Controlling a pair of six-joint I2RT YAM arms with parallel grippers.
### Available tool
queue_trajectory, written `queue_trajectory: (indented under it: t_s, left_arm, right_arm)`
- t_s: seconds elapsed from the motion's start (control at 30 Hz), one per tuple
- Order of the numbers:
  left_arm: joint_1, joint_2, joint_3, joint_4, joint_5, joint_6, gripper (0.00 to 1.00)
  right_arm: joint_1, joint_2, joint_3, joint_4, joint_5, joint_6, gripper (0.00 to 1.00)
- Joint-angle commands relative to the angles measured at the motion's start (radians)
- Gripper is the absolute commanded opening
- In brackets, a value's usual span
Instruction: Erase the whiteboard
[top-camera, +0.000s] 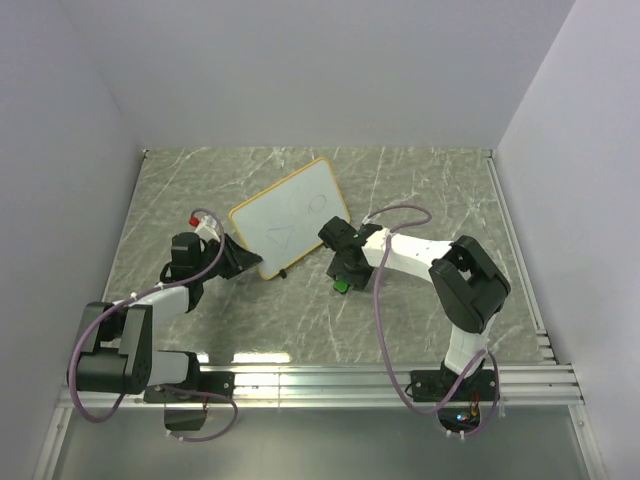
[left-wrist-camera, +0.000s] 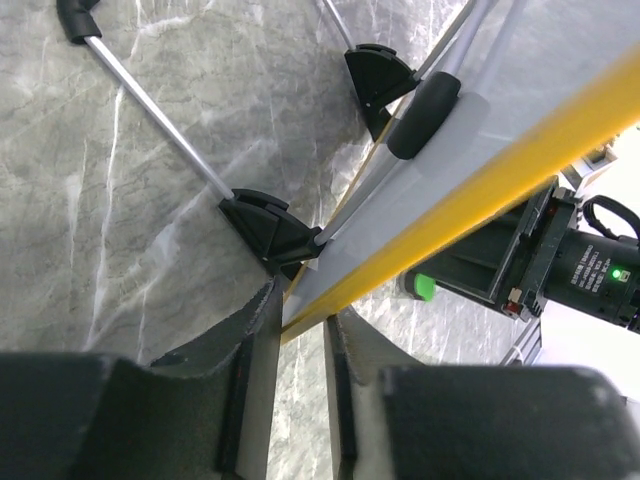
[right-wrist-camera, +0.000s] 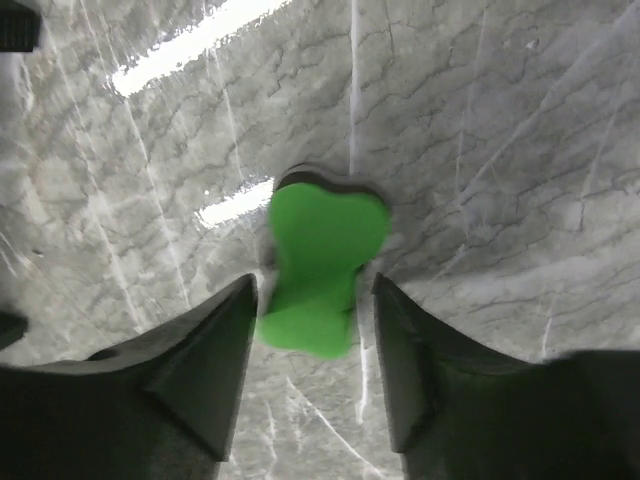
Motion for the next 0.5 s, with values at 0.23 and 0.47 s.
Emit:
queue_trajectory:
  t_s: [0.23, 0.47]
  left_arm:
    - [-0.028, 0.049, 0.004, 0.029, 0.017, -0.002, 0.14]
    - [-0.045, 0.107, 0.021, 0.031, 0.017, 0.001, 0.0]
  right_arm:
    - [0.005, 0.043, 0.042, 0.023, 0.075, -0.023, 0.0]
    - [0.005, -0.031, 0.152, 0.074, 0.152, -0.091, 0.0]
